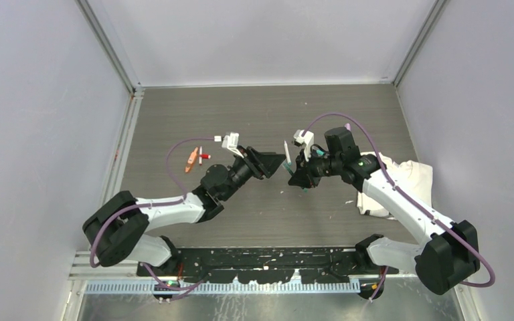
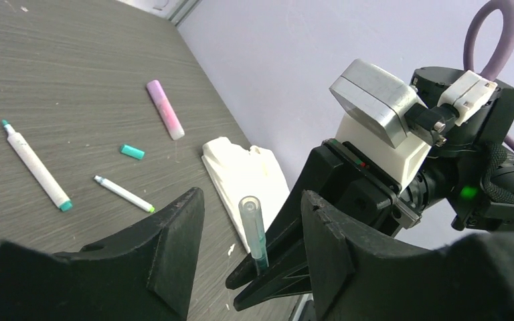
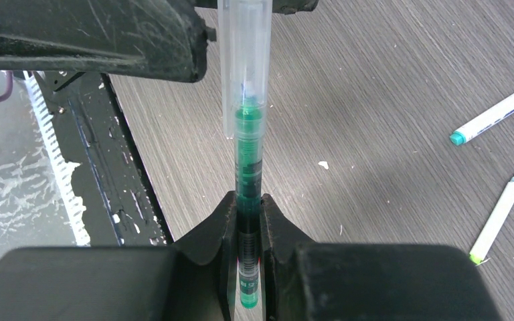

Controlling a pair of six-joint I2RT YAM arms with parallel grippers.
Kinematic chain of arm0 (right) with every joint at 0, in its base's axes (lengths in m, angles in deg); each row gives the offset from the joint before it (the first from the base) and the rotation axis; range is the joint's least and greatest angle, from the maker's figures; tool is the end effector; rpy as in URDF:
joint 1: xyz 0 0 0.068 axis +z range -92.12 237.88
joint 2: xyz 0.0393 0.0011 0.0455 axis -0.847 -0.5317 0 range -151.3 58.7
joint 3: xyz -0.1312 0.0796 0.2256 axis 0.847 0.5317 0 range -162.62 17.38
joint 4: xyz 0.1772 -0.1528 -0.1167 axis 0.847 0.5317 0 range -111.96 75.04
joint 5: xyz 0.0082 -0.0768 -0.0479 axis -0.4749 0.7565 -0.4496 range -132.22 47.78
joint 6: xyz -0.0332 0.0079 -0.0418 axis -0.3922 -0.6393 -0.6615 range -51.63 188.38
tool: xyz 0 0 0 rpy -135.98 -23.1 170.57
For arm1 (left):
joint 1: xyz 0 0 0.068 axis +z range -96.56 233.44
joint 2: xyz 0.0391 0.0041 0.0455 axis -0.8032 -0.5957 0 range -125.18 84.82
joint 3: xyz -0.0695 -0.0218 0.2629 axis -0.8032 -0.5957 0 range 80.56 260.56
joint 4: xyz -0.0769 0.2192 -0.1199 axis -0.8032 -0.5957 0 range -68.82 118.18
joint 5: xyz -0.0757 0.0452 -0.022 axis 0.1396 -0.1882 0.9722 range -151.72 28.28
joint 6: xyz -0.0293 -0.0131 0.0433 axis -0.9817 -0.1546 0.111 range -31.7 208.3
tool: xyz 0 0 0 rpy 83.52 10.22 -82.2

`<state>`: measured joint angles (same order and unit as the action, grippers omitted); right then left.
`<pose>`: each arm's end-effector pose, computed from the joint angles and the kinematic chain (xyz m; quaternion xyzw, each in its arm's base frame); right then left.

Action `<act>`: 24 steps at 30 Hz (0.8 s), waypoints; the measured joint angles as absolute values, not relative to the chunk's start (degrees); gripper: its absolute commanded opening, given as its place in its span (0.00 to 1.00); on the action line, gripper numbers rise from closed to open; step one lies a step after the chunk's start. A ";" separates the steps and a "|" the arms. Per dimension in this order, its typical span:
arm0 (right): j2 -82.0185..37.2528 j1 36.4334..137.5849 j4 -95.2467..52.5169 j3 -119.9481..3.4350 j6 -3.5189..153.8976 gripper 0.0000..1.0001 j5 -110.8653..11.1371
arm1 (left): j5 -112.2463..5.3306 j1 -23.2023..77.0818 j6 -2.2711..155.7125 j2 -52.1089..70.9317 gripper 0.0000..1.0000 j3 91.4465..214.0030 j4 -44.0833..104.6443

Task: Insert the pens into the pen caps
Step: Press the pen cap onto the pen.

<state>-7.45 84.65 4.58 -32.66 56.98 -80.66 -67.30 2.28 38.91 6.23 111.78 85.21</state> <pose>0.2044 0.1279 0.2756 -0.4076 0.7741 0.3494 0.3354 0.1818 -0.2203 0.2510 -0.0273 0.6448 -0.5669 0.5120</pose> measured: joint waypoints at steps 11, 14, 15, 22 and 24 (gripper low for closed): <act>-7.47 84.65 4.61 -32.66 57.48 0.01 -80.31 | -65.95 2.00 35.77 1.79 0.02 112.04 88.45; -7.80 84.51 4.52 -32.66 57.92 0.01 -80.16 | -65.16 1.85 35.00 1.38 0.01 112.26 89.41; -7.80 84.38 4.43 -32.66 58.09 0.01 -80.02 | -65.05 1.87 34.76 1.09 0.01 112.26 89.76; -7.69 82.39 5.55 -32.53 60.32 0.01 -80.61 | -63.59 1.85 32.77 -4.17 0.01 112.48 96.88; -7.30 81.35 6.25 -31.94 60.89 0.01 -81.14 | -62.67 1.85 30.61 -7.34 0.01 112.48 100.99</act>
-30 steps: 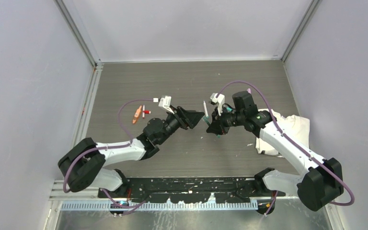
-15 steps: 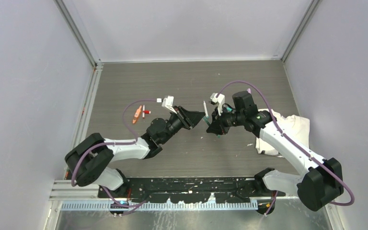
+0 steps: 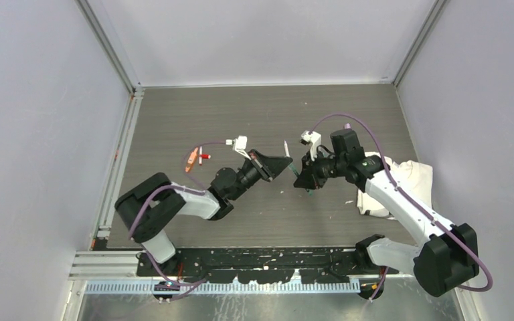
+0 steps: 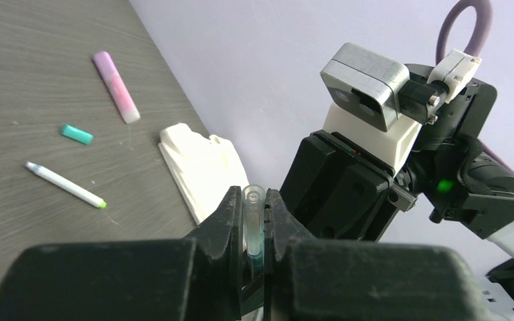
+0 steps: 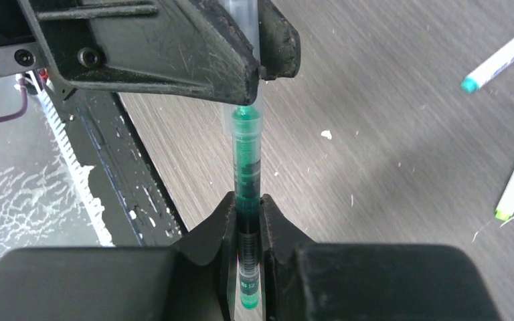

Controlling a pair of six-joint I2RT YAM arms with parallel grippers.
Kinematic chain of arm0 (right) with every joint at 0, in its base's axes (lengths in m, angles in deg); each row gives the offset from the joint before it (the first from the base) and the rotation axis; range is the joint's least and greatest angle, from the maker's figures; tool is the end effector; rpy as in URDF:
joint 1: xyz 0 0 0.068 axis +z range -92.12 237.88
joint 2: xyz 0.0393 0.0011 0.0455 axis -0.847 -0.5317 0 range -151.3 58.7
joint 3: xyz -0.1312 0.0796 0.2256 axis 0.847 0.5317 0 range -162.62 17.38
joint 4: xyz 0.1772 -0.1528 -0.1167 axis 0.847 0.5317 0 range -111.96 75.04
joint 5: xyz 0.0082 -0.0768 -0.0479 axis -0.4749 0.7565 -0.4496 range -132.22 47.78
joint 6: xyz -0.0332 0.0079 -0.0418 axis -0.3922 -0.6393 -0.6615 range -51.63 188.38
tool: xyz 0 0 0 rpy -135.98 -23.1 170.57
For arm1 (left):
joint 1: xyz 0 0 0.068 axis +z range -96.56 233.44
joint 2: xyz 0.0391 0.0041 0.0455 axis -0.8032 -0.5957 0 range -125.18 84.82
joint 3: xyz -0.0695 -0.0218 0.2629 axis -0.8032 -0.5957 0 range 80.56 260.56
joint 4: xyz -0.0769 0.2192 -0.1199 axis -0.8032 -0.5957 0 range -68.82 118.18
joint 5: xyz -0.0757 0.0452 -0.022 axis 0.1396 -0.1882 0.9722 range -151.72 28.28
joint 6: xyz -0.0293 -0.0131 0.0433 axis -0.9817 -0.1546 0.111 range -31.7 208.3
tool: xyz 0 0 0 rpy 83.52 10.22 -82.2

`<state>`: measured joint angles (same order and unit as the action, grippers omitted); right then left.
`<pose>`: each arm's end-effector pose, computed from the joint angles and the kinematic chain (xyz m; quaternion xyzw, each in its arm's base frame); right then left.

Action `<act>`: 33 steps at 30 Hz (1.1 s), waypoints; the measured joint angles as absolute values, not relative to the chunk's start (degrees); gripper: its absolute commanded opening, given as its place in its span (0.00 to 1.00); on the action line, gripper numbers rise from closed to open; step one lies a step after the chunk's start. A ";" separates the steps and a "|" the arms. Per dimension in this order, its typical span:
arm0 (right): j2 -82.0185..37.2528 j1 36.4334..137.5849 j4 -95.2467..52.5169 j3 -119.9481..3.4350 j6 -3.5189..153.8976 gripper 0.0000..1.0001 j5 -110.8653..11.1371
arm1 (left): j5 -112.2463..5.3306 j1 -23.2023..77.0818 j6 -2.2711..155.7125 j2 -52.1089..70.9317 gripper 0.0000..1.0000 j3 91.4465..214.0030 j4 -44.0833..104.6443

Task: Insert the pens into the pen caps
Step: Press the pen cap onto the pen.

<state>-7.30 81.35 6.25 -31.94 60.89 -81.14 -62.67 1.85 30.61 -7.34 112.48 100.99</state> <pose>0.2080 0.1147 0.2700 -0.3555 0.8051 0.3549 0.3154 0.1934 -0.2429 0.2183 -0.0398 0.6242 -0.6333 0.4558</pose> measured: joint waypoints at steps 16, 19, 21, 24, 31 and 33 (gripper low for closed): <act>-4.55 73.28 6.95 -24.86 70.27 0.01 -94.34 | -55.57 0.56 20.77 -16.76 0.01 114.12 109.69; -4.50 72.65 6.46 -24.29 71.47 0.01 -96.09 | -55.24 0.36 20.10 -16.74 0.01 114.10 109.85; -4.26 72.45 6.57 -23.86 71.58 0.01 -96.57 | -55.30 -0.03 19.68 -16.76 0.01 114.10 109.76; -3.45 72.43 7.60 -23.86 70.59 0.01 -95.00 | -55.68 -0.38 19.24 -16.74 0.01 114.10 109.26; -2.77 73.35 12.58 -23.83 65.46 0.01 -86.56 | -61.05 -3.27 21.84 -9.07 0.01 115.58 86.81; -2.75 74.11 13.28 -23.86 63.88 0.01 -86.32 | -60.77 -3.66 22.57 -7.91 0.01 116.85 82.83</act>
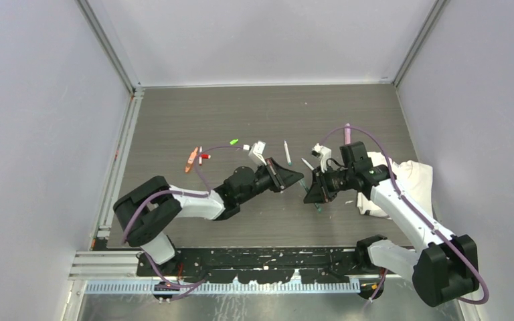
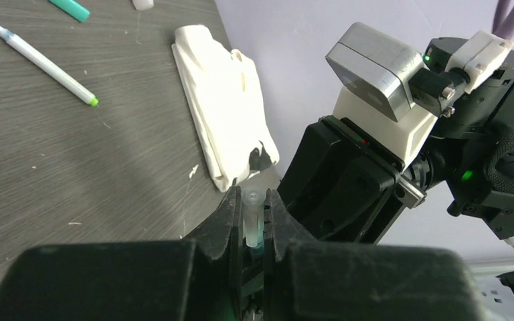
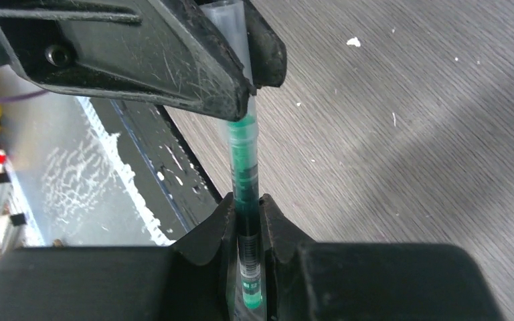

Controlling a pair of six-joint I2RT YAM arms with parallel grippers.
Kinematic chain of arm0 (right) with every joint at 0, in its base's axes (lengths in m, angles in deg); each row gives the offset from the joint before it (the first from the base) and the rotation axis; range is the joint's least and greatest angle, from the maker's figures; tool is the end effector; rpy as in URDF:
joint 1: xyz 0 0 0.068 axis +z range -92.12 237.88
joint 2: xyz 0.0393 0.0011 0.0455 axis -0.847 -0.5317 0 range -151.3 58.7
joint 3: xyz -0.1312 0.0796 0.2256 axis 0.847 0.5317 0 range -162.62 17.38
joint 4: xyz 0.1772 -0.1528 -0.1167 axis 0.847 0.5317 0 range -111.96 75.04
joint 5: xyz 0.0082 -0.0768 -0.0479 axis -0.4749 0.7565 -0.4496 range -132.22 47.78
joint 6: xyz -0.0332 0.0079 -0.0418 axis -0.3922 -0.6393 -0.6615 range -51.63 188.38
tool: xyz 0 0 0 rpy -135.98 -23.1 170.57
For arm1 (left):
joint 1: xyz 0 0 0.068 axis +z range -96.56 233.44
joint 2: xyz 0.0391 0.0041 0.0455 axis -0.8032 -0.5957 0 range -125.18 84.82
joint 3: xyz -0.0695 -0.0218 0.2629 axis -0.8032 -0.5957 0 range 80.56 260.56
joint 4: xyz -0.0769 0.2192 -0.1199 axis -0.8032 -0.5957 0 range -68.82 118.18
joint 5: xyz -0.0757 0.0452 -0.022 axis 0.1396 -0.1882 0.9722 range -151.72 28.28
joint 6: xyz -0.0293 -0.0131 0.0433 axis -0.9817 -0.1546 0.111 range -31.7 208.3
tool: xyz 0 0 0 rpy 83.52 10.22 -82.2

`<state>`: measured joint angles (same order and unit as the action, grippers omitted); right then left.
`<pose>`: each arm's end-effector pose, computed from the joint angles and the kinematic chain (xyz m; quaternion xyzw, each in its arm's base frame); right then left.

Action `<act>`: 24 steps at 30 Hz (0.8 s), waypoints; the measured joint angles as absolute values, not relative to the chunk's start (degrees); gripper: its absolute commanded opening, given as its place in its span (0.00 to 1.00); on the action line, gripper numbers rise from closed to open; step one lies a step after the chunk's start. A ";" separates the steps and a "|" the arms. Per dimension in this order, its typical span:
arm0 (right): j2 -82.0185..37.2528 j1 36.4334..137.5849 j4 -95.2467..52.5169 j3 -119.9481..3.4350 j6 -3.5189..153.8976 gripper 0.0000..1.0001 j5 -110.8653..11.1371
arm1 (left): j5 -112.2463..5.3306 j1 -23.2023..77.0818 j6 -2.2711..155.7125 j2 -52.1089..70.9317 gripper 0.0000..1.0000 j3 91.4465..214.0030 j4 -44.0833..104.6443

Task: Insert the pens into the pen caps
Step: Press the pen cap onto the pen.

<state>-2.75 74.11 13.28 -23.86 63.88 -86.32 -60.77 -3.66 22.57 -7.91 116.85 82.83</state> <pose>0.1859 0.0800 0.2351 -0.2688 0.8506 0.3847 0.2371 0.1774 -0.2753 0.2028 -0.0483 0.7164 -0.6140 0.3278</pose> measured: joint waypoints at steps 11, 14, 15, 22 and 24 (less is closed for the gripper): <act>-1.64 75.51 18.20 -23.86 59.77 0.01 -79.70 | -54.15 -3.81 21.82 -10.95 0.01 120.17 80.82; -1.27 75.66 18.79 -23.86 59.18 0.01 -77.82 | -53.97 -3.81 21.67 -10.75 0.01 120.17 79.53; -1.29 75.71 18.84 -23.86 58.94 0.01 -77.55 | -53.97 -3.81 21.67 -10.58 0.01 120.17 78.92; -1.66 75.73 18.25 -23.86 58.20 0.01 -82.32 | -54.41 -3.73 22.74 -7.12 0.16 119.30 76.14; -2.32 75.68 17.00 -23.90 57.87 0.01 -84.68 | -54.34 -3.07 22.78 -5.75 0.26 118.49 75.95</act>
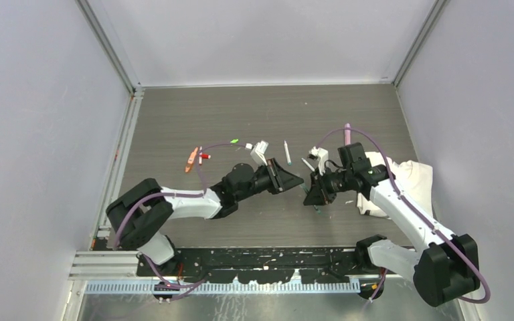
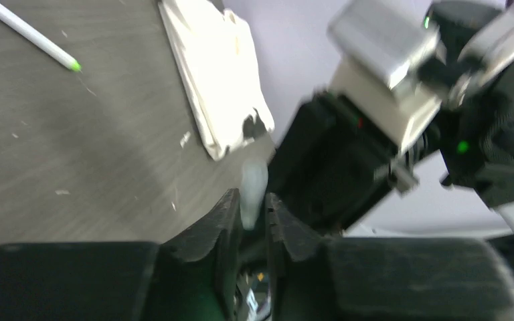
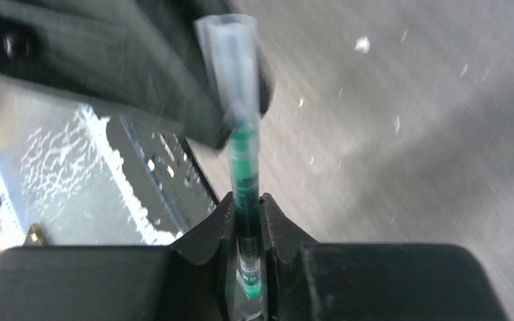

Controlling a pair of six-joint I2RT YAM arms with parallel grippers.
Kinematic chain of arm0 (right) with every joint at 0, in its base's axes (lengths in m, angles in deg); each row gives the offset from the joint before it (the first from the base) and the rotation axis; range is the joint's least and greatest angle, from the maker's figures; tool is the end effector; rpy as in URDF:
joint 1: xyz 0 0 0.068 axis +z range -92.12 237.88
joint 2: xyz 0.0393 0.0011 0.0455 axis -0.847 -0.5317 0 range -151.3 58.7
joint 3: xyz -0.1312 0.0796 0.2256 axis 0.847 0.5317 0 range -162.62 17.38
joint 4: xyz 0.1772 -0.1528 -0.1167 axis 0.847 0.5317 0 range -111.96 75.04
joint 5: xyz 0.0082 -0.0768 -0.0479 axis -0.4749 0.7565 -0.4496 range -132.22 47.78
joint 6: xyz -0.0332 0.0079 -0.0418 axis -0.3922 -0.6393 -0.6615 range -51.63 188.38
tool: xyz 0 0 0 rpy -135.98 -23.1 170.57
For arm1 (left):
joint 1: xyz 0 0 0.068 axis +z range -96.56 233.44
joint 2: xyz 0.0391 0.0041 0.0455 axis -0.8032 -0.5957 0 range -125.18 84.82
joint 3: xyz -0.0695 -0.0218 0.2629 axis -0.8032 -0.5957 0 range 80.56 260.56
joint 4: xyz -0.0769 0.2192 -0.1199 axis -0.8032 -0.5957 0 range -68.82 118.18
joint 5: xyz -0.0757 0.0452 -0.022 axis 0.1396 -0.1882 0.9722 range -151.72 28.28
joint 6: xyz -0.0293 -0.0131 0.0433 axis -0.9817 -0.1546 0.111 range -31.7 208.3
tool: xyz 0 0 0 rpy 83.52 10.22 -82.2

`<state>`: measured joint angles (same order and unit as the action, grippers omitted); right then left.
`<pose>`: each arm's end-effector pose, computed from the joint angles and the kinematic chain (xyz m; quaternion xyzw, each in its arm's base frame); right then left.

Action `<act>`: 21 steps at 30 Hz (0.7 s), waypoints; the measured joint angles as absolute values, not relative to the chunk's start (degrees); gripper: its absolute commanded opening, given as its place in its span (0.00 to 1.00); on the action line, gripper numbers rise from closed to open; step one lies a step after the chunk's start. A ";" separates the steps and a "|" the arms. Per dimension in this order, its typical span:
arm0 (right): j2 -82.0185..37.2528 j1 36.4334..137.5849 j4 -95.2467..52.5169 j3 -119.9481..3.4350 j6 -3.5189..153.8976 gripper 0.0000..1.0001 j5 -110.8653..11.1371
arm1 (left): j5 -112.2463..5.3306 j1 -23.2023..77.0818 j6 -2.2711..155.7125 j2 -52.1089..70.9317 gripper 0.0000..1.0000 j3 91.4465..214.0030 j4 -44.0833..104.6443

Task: Insert the pens into the pen caps
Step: Press the pen cap onto the pen.

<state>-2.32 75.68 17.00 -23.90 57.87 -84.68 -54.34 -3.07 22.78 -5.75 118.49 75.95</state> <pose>0.1782 0.0825 0.2325 -0.3142 0.8465 0.3639 0.2287 0.1771 -0.2759 0.2099 -0.0143 0.7361 -0.6135 0.2857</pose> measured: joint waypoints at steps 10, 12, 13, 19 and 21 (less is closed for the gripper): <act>-4.94 72.91 0.65 -28.88 56.54 0.01 -84.90 | -43.55 0.21 27.11 9.84 0.68 120.00 63.66; -4.94 72.91 0.32 -28.93 56.15 0.01 -84.90 | -44.11 1.50 29.69 13.86 0.68 121.05 58.81; -4.94 72.91 0.34 -28.95 55.95 0.01 -84.83 | -44.90 2.15 31.46 16.18 0.69 121.40 56.01; -4.94 72.01 1.13 -29.95 54.64 0.01 -83.83 | -48.99 2.85 42.83 27.28 0.82 121.29 42.15; -4.94 71.18 1.96 -30.81 54.03 0.03 -82.58 | -50.58 3.00 47.72 30.99 0.89 121.07 37.43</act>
<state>-4.94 71.18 1.96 -30.81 54.03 -82.58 -50.58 3.00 47.72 30.99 121.07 37.43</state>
